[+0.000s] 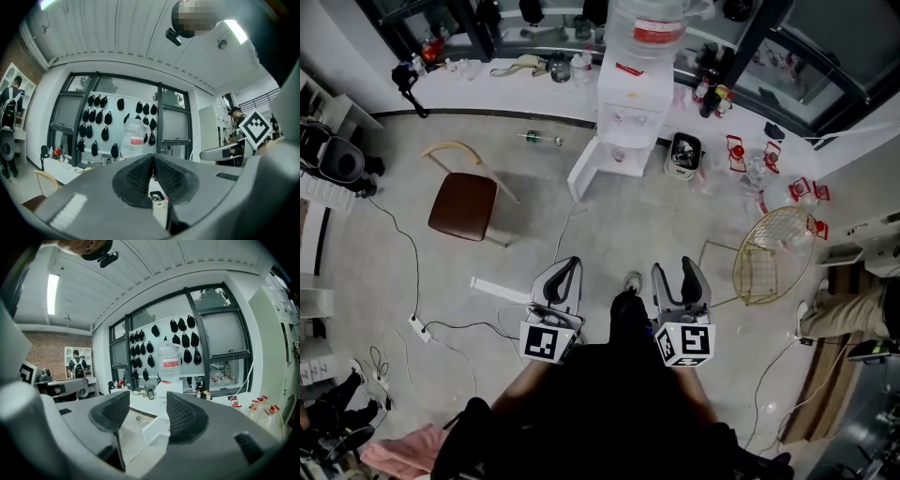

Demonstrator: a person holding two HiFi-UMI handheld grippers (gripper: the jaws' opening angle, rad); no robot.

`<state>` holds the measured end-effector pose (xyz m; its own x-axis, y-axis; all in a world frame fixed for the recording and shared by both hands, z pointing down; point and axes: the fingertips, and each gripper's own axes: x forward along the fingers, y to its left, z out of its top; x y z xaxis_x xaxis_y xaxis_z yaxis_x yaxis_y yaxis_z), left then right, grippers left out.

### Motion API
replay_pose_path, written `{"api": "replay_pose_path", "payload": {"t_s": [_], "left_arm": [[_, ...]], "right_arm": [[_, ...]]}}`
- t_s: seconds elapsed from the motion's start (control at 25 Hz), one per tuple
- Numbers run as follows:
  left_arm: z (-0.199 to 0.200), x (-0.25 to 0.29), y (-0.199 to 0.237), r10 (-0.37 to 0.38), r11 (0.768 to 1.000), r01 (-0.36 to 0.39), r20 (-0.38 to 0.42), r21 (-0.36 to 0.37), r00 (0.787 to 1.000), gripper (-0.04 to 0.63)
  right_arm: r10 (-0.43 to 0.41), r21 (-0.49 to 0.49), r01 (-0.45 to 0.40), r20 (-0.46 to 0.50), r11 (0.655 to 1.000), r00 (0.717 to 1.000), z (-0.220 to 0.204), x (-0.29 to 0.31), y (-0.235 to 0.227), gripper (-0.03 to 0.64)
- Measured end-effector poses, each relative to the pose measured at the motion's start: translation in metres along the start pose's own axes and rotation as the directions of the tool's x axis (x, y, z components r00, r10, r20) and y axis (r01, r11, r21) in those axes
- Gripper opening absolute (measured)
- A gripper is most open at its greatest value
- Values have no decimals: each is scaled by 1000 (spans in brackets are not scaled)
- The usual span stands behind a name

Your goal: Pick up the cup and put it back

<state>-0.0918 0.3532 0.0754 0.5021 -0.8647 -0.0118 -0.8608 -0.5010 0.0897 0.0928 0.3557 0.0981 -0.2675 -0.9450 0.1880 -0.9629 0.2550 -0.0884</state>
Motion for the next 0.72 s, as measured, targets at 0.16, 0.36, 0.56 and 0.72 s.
{"api": "replay_pose_path", "payload": {"t_s": [0.16,0.36,0.56,0.72], "left_arm": [[3,74,2,43,999,-43,12,0,999,8],[1,145,12,112,994,-112,-5,-1,994,8],[-14,187,30,162,987,-162,-44,8,986,8],[-25,219,54,185,983,-185,-58,4,981,8]], "right_arm": [[57,-22,-58,-31,998,998,11,66,-46,233],[124,-37,-126,-55,991,991,28,137,-93,233],[168,-28,-170,-68,985,983,26,200,-119,233],[196,-17,-198,-77,980,978,21,245,-124,233]]}}
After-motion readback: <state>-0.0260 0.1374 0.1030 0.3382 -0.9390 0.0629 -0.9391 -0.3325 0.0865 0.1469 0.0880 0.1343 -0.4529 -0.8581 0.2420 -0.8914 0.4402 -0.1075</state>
